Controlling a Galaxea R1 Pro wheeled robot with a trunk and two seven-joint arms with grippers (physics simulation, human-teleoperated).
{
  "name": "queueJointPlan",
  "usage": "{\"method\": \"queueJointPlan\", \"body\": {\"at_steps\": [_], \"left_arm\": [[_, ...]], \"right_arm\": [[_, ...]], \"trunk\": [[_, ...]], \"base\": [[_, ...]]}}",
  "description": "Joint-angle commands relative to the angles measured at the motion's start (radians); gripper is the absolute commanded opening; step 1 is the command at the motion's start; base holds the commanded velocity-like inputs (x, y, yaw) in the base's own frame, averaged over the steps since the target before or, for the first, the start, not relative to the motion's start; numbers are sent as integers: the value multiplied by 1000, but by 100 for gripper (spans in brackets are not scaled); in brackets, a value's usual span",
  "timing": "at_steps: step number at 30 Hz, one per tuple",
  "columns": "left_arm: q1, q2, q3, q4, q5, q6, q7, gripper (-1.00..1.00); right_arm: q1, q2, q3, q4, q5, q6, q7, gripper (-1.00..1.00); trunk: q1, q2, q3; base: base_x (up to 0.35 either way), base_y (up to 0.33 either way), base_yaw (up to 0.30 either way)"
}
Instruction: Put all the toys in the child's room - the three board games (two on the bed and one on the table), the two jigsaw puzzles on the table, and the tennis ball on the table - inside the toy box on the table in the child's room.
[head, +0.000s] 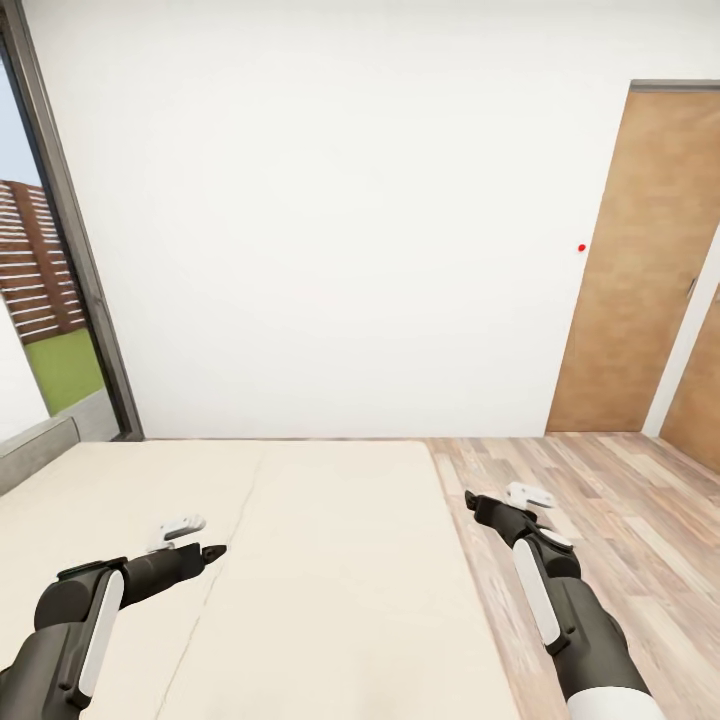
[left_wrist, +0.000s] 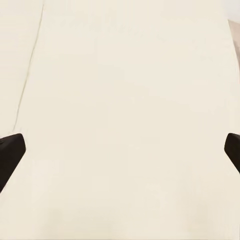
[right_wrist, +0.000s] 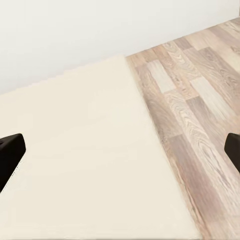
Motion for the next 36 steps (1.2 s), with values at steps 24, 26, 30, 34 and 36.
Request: {"method": "queueJointPlan", "body": {"at_steps": [24, 26, 30, 34, 36], "left_arm": [[-1, 1, 1, 0, 1, 5, -2, 100], [-1, 1, 1, 0, 2, 5, -2, 100], [-1, 0, 1, 0, 2, 5, -2, 100], [-1, 0, 1, 0, 2, 5, -2, 100], [-1, 1, 1, 0, 2, 5, -2, 100]], "right_arm": [[-1, 1, -1, -2, -11, 4, -7, 100], [-1, 1, -1, -2, -11, 4, -7, 100], [-1, 1, -1, -2, -11, 4, -7, 100], [-1, 1, -1, -2, -11, 4, -7, 100], [-1, 1, -1, -2, -11, 4, -7, 100]], "trunk": [[0, -1, -1], [0, -1, -1], [0, -1, -1], [0, -1, -1], [0, -1, -1]], "base": [[0, 285, 0], [0, 285, 0], [0, 285, 0], [0, 285, 0], [0, 285, 0]]}}
